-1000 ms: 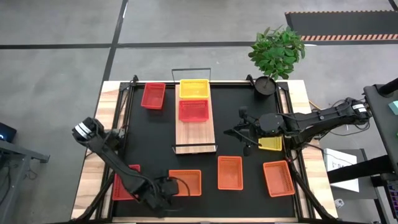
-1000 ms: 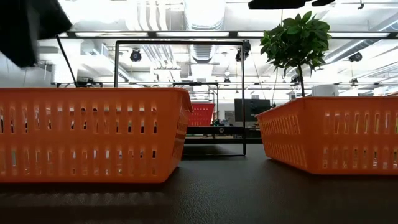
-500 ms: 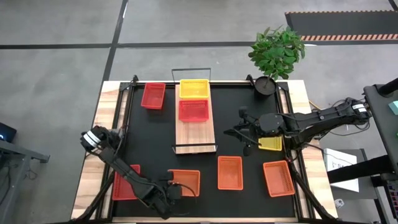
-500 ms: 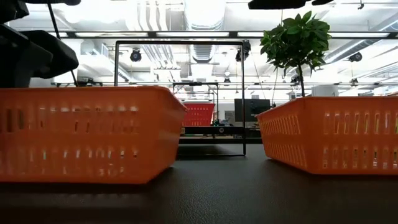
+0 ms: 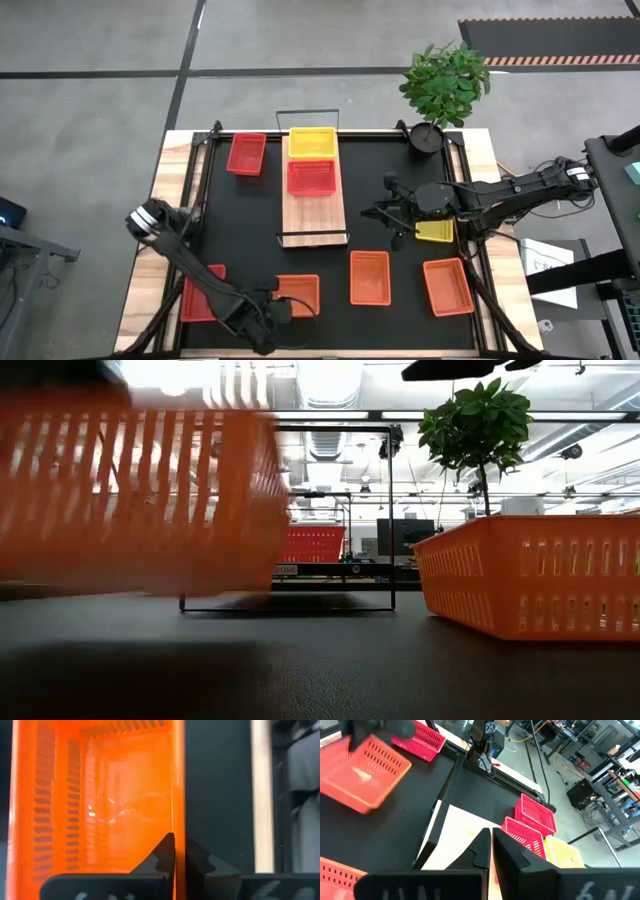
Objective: Stack baskets on shelf by color
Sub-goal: Put the left orange bin on the shelf
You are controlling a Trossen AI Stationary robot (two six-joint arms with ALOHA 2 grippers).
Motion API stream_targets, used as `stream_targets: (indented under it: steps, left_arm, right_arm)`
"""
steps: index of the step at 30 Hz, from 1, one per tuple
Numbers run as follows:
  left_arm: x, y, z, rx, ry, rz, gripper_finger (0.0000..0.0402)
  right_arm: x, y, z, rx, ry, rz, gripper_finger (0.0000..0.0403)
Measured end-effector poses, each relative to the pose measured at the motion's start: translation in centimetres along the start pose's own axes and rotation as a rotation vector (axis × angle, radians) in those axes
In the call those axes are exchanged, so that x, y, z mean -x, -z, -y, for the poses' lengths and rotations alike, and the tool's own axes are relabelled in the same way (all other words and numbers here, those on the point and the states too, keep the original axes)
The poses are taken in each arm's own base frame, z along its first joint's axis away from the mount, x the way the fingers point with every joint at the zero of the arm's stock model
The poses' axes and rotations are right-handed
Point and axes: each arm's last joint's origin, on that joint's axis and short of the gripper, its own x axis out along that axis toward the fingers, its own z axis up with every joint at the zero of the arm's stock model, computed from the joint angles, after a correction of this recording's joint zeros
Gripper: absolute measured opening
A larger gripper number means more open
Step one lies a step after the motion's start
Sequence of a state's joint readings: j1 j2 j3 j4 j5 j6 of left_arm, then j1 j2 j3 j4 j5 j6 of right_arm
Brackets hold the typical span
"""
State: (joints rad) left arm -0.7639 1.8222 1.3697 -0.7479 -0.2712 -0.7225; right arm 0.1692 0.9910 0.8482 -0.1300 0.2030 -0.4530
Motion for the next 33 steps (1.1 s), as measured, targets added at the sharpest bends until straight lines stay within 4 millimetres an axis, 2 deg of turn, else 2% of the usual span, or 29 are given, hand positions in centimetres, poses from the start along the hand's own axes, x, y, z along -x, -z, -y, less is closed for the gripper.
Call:
stream_targets:
  steps: [7, 14, 21, 27, 33]
  left_arm:
    - [6.7, -2.6, -0.8, -0.069, -0.042, 0.07, 0.0]
    - [12.8, -4.1, -1.8, -0.264, 0.001, 0.238, 0.0]
    - [18.1, -4.0, -5.3, -0.38, -0.152, 0.428, 0.0]
    - [20.5, -3.9, -10.4, -0.31, -0.287, 0.498, 0.0]
    - [19.4, -4.2, -16.2, -0.212, -0.428, 0.42, 0.0]
  right_arm:
    - [0.0, 0.0, 0.0, 0.001, -0.002, -0.004, 0.0009]
    - [0.0, 0.2, -0.1, -0.016, -0.01, -0.022, 0.0009]
    - [0.0, 0.4, -0.2, -0.03, -0.021, -0.046, 0.0009]
    - [0.0, 0.9, -0.4, -0.04, -0.041, -0.09, 0.0009]
    - [0.0, 1.0, -0.5, -0.064, -0.043, -0.097, 0.0009]
